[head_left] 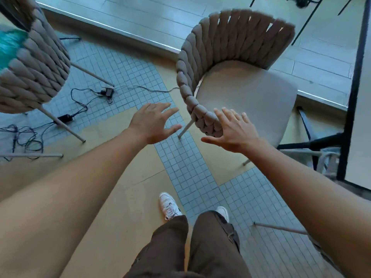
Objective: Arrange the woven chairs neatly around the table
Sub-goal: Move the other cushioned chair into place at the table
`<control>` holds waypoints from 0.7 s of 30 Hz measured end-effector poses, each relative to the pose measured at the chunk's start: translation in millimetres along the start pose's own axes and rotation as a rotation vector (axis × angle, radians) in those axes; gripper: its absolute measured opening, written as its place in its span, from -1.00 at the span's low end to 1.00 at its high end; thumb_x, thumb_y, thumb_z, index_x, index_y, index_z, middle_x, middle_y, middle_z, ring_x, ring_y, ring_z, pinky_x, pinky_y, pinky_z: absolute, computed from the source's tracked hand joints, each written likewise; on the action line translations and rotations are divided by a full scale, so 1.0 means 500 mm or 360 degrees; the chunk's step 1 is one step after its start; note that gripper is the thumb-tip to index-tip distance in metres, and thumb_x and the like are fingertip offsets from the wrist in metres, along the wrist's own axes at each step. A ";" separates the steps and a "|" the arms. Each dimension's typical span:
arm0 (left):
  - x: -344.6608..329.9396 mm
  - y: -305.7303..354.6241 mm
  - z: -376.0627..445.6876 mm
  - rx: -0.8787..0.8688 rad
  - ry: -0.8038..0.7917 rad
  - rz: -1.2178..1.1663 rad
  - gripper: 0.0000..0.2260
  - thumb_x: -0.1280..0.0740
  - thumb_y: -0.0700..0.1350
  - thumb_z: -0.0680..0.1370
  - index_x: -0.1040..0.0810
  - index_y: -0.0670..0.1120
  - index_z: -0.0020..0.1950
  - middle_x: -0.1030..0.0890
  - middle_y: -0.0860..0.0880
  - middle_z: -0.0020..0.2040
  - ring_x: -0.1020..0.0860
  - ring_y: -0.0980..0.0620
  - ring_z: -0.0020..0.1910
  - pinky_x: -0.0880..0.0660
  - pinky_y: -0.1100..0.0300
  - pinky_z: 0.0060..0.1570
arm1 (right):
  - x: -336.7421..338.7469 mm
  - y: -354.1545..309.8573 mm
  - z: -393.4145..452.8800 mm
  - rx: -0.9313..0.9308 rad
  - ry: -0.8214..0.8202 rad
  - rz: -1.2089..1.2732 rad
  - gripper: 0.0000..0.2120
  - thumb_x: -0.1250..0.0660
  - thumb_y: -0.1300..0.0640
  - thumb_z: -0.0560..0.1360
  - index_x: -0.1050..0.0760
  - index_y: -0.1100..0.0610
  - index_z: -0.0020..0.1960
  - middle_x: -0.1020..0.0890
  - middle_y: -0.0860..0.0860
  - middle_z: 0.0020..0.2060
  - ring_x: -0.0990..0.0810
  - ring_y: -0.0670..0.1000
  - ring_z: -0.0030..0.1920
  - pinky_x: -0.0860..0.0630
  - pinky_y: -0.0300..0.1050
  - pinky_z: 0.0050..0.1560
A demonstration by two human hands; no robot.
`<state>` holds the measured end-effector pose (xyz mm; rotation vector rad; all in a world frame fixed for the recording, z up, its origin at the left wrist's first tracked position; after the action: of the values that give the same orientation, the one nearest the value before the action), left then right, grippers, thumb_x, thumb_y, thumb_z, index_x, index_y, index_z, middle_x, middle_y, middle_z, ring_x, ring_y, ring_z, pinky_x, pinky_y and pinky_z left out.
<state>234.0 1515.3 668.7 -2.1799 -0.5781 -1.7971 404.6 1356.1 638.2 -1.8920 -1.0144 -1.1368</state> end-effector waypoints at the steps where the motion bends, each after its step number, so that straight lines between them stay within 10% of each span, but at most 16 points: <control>1: 0.002 -0.012 0.009 -0.0020 -0.0001 0.0008 -0.39 -0.06 0.39 0.58 -0.32 0.10 0.54 -0.40 -0.05 0.50 -0.38 -0.10 0.44 -0.26 -0.09 0.43 | -0.005 -0.003 0.005 -0.0022 -0.0003 0.0018 0.11 0.01 -0.69 0.30 0.07 -0.04 0.63 -0.11 0.07 0.62 -0.07 0.13 0.59 0.02 0.28 0.55; 13: 0.024 -0.052 0.222 -0.0374 -0.0063 0.0119 -0.39 -0.08 0.36 0.58 -0.33 0.06 0.53 -0.41 -0.10 0.49 -0.41 -0.14 0.42 -0.38 -0.10 0.35 | -0.054 -0.019 0.115 -0.0070 0.0050 0.0173 0.08 -0.17 -0.58 0.39 0.21 -0.05 0.64 0.01 0.11 0.63 -0.06 0.17 0.59 0.03 0.27 0.56; 21: -0.036 -0.039 0.353 -0.0758 -0.0284 0.0286 -0.33 -0.16 0.38 0.55 -0.24 0.10 0.59 -0.31 -0.06 0.56 -0.24 -0.10 0.54 -0.13 -0.06 0.53 | -0.108 -0.005 0.191 -0.0163 0.0004 0.0309 0.09 -0.14 -0.56 0.41 0.24 0.03 0.64 -0.02 0.12 0.63 -0.06 0.15 0.59 0.02 0.24 0.56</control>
<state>377.0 1607.8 614.3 -2.6167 0.0288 -1.7922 420.7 1424.3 553.6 -2.0201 -0.7648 -1.0948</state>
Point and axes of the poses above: each hand's wrist, its own z-axis towards the middle knuckle, its own x-axis out of the back of the hand, y = z × x, the point moved 8 cm from there along z, towards the middle knuckle
